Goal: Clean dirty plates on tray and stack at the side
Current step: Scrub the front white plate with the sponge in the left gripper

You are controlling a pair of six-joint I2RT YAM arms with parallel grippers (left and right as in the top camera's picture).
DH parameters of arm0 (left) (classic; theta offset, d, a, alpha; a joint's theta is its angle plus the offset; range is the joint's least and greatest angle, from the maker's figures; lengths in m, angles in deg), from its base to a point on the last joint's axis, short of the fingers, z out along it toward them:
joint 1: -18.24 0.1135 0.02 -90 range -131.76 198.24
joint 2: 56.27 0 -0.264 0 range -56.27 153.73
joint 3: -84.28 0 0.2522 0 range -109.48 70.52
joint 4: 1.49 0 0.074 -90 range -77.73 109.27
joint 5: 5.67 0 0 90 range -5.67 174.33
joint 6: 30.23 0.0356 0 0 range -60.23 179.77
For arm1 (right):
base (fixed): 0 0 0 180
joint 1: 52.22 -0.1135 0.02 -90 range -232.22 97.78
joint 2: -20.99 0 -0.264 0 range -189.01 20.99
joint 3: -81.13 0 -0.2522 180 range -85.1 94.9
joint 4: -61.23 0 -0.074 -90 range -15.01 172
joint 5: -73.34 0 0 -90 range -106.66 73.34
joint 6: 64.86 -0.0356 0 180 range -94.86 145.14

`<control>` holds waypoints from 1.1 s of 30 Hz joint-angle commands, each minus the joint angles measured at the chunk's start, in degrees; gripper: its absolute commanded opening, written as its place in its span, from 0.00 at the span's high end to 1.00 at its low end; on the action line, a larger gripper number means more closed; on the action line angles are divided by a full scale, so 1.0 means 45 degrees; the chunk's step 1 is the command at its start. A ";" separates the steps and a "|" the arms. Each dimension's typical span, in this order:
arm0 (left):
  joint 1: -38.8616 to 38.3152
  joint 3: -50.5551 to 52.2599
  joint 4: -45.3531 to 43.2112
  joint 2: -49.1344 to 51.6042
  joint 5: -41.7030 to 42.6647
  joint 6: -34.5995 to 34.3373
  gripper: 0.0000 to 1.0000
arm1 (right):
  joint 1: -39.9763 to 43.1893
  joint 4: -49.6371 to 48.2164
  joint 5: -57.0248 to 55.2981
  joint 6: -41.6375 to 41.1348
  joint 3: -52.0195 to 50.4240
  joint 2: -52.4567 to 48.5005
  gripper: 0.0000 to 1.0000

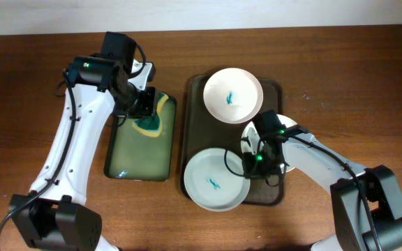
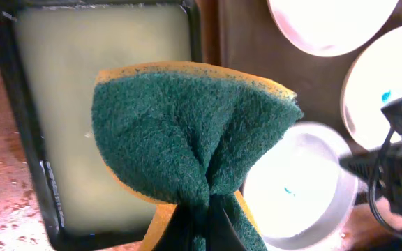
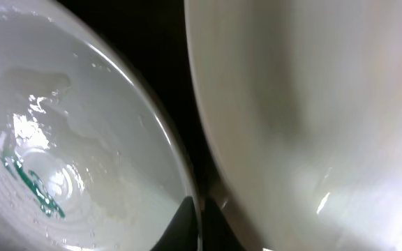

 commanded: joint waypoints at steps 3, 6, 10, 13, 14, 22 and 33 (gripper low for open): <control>-0.0272 -0.0126 -0.0053 -0.0073 0.0709 0.0185 1.00 | -0.0058 -0.1778 -0.2798 -0.2550 0.0253 -0.0141 0.96; -0.0661 -0.0029 -0.0593 0.0049 0.0709 -0.0418 1.00 | -0.0058 -0.1821 -0.2788 -0.2477 0.0253 -0.0141 0.96; -0.1719 0.2773 -0.2613 0.0151 0.0729 -0.2987 1.00 | -0.0058 -0.1627 -0.3036 -0.2021 0.0248 -0.0141 0.96; -0.2735 0.5362 -0.5921 0.0675 0.3225 -0.3721 1.00 | -0.0058 -0.1617 -0.3065 -0.2025 0.0248 -0.0141 0.96; -0.3434 0.5712 -0.6800 0.1297 0.3332 -0.3861 1.00 | -0.0058 -0.1637 -0.3060 -0.2030 0.0248 -0.0141 0.96; -0.5688 0.5634 -0.9437 0.4192 0.3793 -0.4891 1.00 | -0.0058 -0.1622 -0.3099 -0.2025 0.0248 -0.0141 0.96; -0.5236 0.3492 -0.5765 0.4197 -0.5217 -0.4085 1.00 | -0.0058 -0.1617 -0.3157 -0.2025 0.0248 -0.0141 0.96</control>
